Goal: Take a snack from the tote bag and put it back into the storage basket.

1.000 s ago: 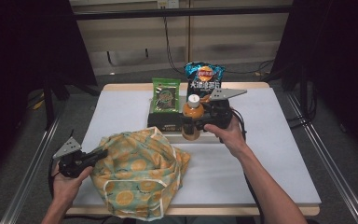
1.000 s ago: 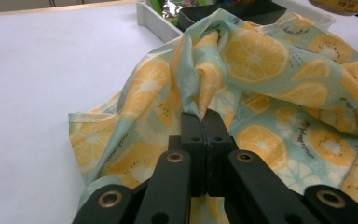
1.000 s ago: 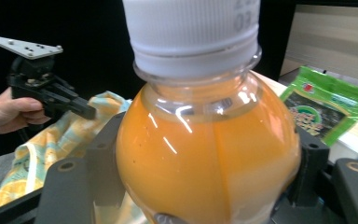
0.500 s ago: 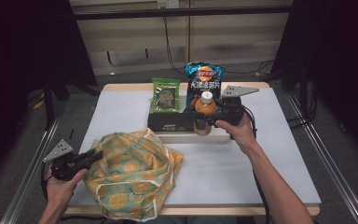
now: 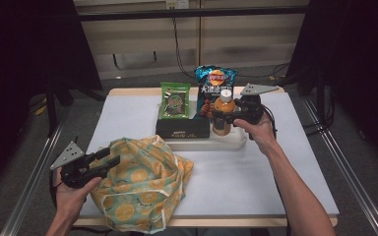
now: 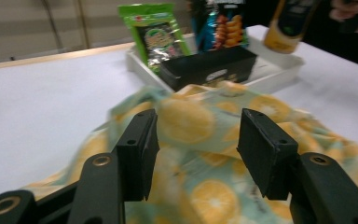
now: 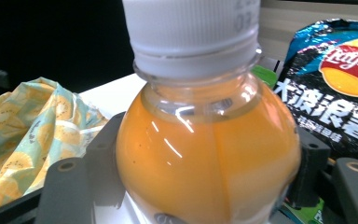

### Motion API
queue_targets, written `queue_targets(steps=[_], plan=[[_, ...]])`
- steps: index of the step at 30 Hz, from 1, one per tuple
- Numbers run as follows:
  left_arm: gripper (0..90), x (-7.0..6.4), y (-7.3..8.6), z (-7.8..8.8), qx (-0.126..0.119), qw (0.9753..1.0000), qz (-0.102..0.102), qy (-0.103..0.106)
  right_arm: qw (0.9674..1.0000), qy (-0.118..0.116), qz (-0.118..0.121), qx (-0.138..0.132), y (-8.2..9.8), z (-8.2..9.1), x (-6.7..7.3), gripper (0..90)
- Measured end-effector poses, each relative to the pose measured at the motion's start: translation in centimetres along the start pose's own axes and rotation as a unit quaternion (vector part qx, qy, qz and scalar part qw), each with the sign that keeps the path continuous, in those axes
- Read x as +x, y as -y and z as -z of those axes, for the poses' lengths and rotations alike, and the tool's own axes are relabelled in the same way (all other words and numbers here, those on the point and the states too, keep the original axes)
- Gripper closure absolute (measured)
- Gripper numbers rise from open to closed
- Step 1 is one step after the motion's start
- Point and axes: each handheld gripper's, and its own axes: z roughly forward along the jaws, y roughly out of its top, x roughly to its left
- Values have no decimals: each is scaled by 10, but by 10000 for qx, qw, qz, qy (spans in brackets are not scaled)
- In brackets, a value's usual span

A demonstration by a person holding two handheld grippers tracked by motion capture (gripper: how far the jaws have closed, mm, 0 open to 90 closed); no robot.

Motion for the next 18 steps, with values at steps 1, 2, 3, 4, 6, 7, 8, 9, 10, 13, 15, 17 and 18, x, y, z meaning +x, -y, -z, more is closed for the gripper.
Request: queue_targets(steps=[1,2,3,4,6,7,8,9,10,13,15,17,18], plan=[[442,-3,0,-1,-24,10000,2,72,10000,5,-13,10,1,0,-1,300],[435,-6,1,-3,-27,10000,4,90,10000,13,-13,19,3,-1,-3,300],[424,-8,3,-5,-13,9999,18,148,10000,24,-34,40,4,-2,-4,300],[409,-11,6,-7,16,9998,-7,187,10000,17,-41,64,6,-3,-5,301],[385,-16,12,-12,104,9996,-6,270,9999,29,-59,108,11,-5,-8,300],[363,-19,15,-14,136,9995,-24,293,9999,26,-77,121,13,-7,-9,300],[347,-22,18,-16,212,9993,-45,293,9999,29,-103,129,16,-8,-10,300],[334,-24,21,-17,214,9993,-17,321,9998,32,-133,145,19,-9,-11,300],[315,-28,24,-18,265,9989,-59,372,9998,39,-141,159,21,-10,-12,300],[302,-35,27,-17,307,9983,-137,468,9995,64,-216,202,29,-12,-15,300],[283,-38,27,-17,304,9984,-124,469,9994,90,-247,230,33,-14,-18,300],[278,-38,28,-17,314,9981,-177,499,9991,124,-231,319,38,-17,-19,300],[277,-38,28,-17,312,9982,-176,491,9991,129,-223,347,39,-18,-19,300]])
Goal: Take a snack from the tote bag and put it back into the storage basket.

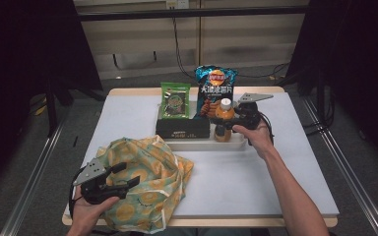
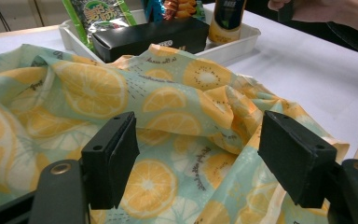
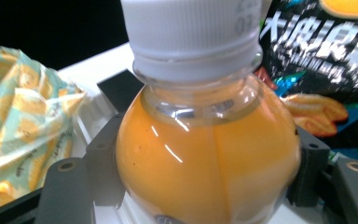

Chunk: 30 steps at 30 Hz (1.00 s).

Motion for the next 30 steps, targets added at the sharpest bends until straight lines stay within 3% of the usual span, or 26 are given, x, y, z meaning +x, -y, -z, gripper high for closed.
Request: queue_targets(steps=[8,18,19,22,24,30], plan=[[273,4,3,2,32,10000,63,-68,9999,-52,58,79,7,-11,-2,299],[265,6,3,3,-3,9999,66,-101,9997,-84,180,106,9,-7,-2,292],[265,5,3,3,12,9999,64,-120,9998,-63,172,118,9,-7,-1,287],[264,5,3,2,5,10000,39,-87,9999,-13,61,121,9,-7,0,165],[262,5,2,3,-13,10000,37,-84,9999,32,-28,164,10,-7,1,145],[260,7,2,4,-39,9999,65,-119,9990,395,-226,-38,16,0,12,146]])
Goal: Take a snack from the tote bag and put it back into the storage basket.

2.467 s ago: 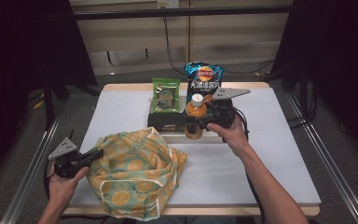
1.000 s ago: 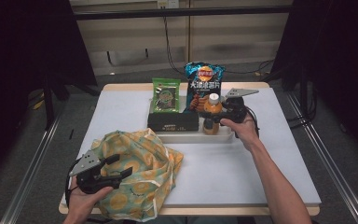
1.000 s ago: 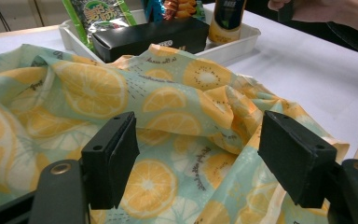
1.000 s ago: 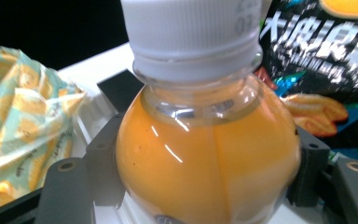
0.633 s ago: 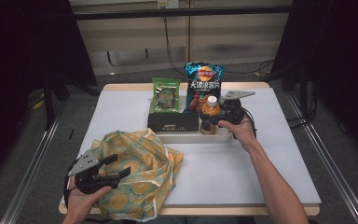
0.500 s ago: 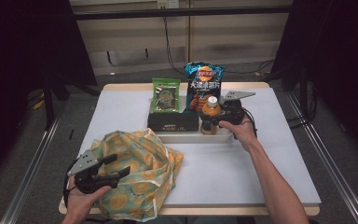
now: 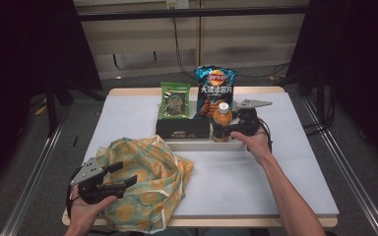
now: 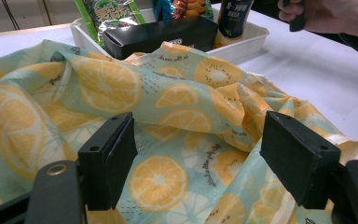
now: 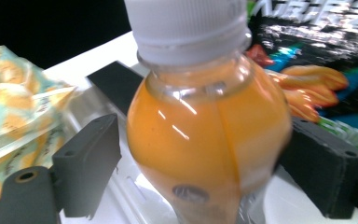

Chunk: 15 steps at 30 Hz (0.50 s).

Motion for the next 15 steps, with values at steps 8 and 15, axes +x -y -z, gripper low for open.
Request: queue_targets(steps=[8,15], plan=[[242,-1,-3,-1,5,10000,-63,-19,9984,490,-147,-253,8,1,17,184],[242,-1,-3,-4,19,10000,-40,0,9922,1064,-458,-462,14,-5,26,220]])
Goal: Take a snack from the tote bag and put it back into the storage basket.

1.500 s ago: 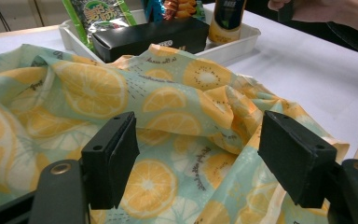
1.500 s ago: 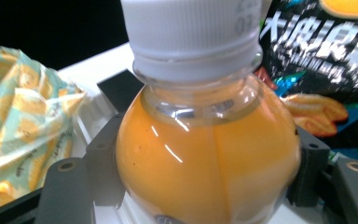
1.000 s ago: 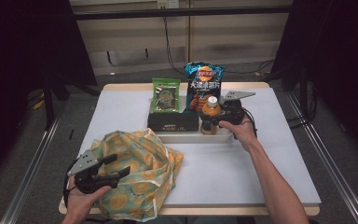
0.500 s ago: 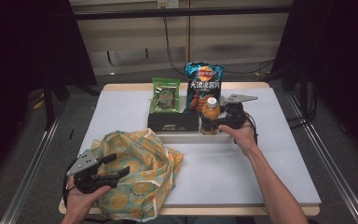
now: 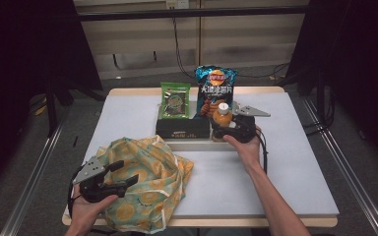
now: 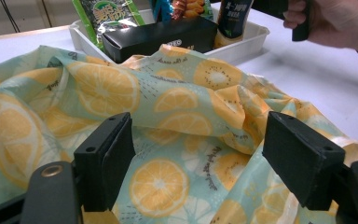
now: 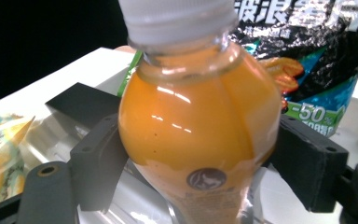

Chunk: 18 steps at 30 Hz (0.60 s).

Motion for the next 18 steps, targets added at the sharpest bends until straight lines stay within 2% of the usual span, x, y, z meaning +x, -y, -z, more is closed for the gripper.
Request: queue_targets(steps=[4,6,11,13,18], plan=[[242,1,0,-1,3,10000,-20,30,9999,109,-54,18,2,-5,6,225],[242,1,0,1,-32,10000,-73,-44,9998,186,-26,-17,1,-7,8,254],[242,1,0,3,-59,10000,-38,-29,9994,332,87,0,-1,-10,8,303],[242,1,0,3,-71,10000,-33,-27,9994,321,124,35,-2,-10,8,307],[242,3,0,4,-88,9999,-24,-57,9999,54,130,77,-6,-10,3,310]])
